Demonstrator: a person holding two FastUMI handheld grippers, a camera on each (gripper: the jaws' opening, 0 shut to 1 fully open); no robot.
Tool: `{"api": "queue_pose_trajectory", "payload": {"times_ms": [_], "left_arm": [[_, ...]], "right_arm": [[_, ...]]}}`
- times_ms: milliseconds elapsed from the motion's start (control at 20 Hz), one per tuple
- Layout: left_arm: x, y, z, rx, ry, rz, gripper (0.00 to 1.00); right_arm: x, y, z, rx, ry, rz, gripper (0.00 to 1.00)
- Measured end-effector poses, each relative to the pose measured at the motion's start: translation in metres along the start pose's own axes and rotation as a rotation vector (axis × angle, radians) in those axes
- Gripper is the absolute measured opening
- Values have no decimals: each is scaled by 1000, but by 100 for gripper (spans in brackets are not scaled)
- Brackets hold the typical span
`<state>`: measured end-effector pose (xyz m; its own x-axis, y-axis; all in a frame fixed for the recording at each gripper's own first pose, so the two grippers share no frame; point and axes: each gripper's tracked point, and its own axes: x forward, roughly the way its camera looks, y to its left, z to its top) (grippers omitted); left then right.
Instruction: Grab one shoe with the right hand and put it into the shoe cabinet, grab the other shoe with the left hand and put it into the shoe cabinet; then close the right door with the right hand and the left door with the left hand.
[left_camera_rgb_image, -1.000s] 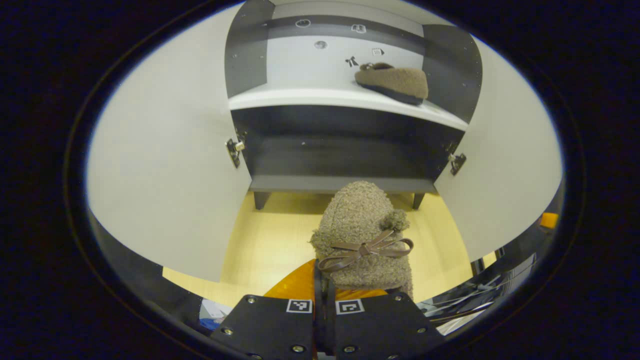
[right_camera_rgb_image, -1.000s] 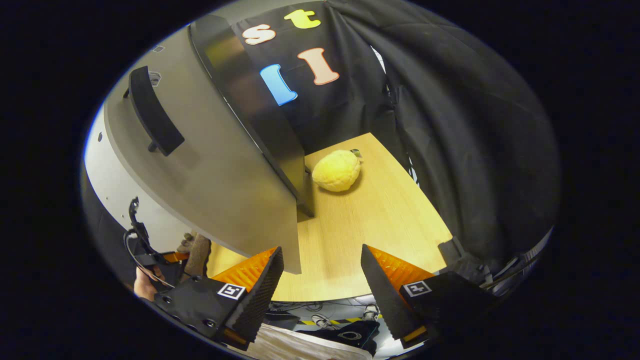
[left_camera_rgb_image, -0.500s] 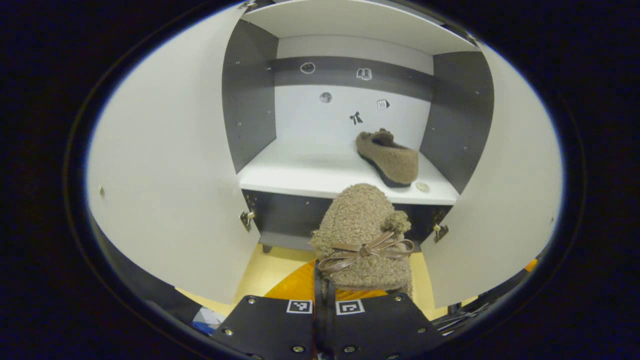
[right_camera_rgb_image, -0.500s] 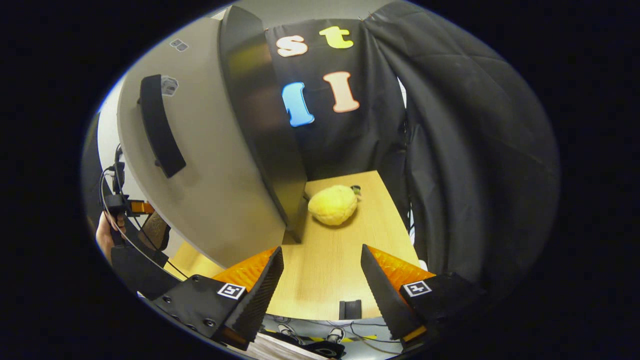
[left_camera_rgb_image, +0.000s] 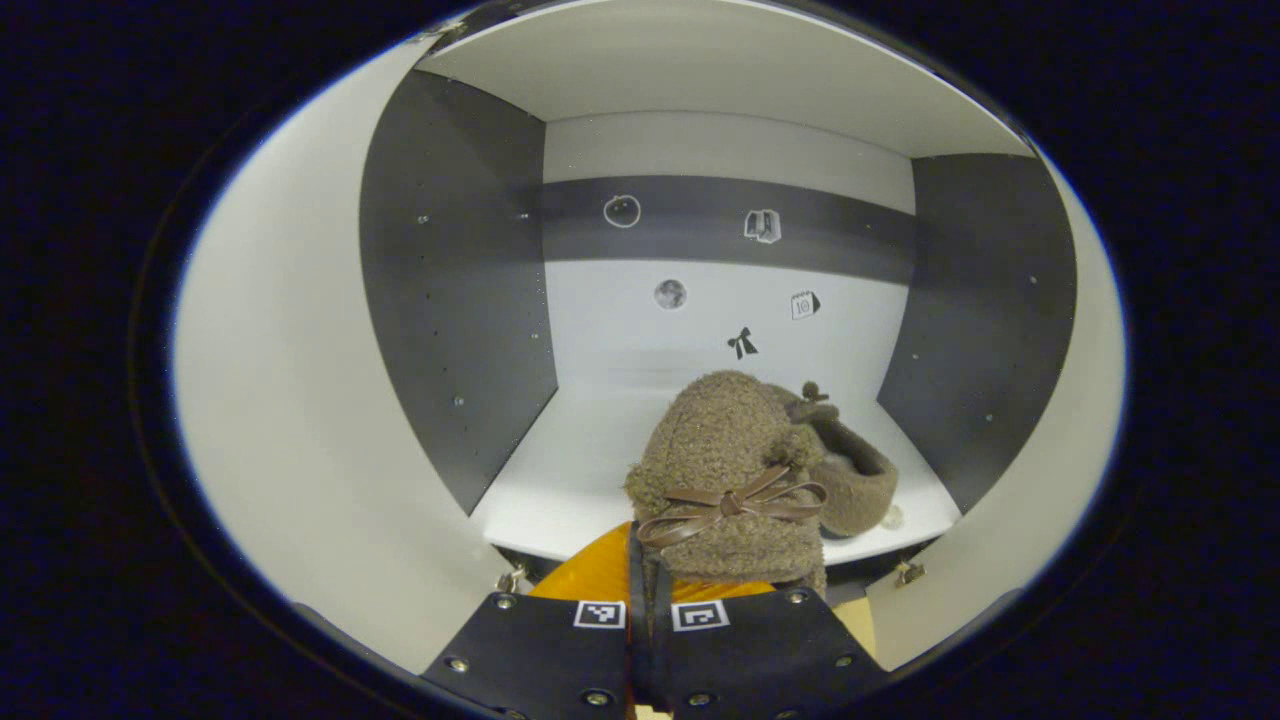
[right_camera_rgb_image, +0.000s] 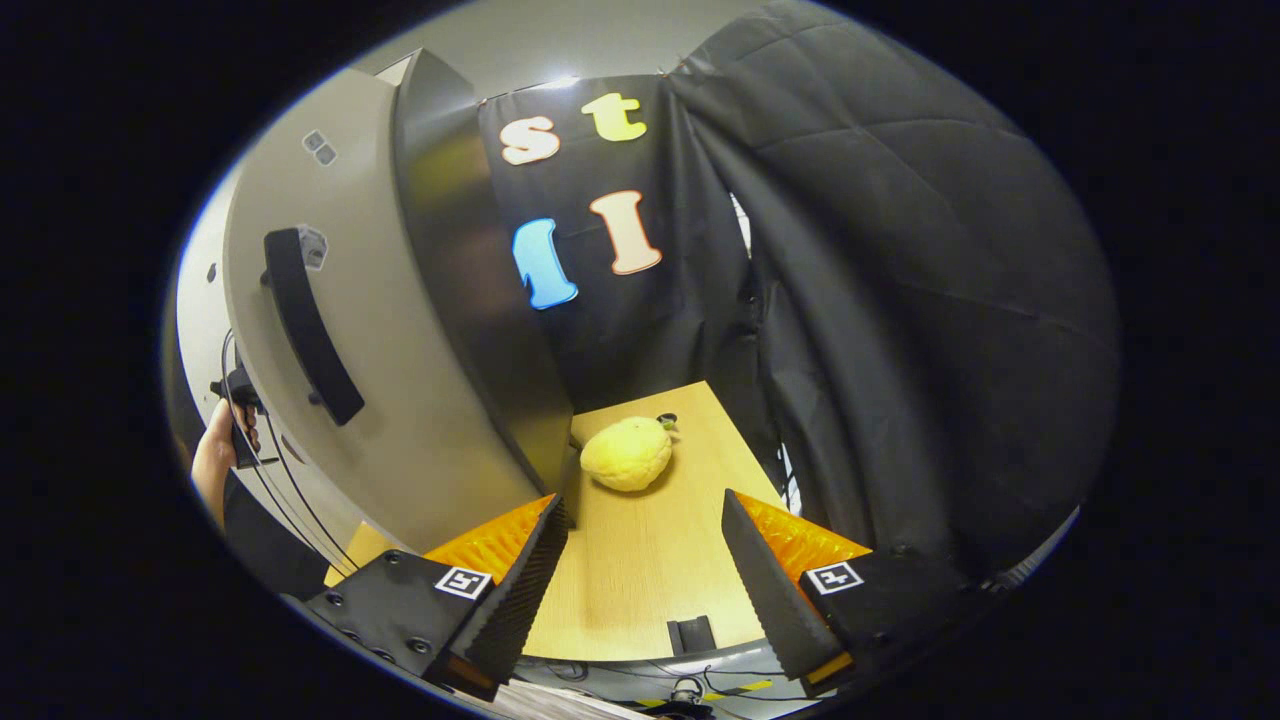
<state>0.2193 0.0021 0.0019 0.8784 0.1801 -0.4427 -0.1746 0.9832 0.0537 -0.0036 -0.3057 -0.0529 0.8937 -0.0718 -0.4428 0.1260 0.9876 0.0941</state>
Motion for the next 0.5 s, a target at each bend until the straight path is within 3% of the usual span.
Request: {"api": "queue_pose_trajectory", "payload": {"times_ms": [500], "left_arm": [[108, 12, 38, 8, -39, -63, 1]], "right_arm": [[-48, 11, -1, 67, -115, -234, 98]]}}
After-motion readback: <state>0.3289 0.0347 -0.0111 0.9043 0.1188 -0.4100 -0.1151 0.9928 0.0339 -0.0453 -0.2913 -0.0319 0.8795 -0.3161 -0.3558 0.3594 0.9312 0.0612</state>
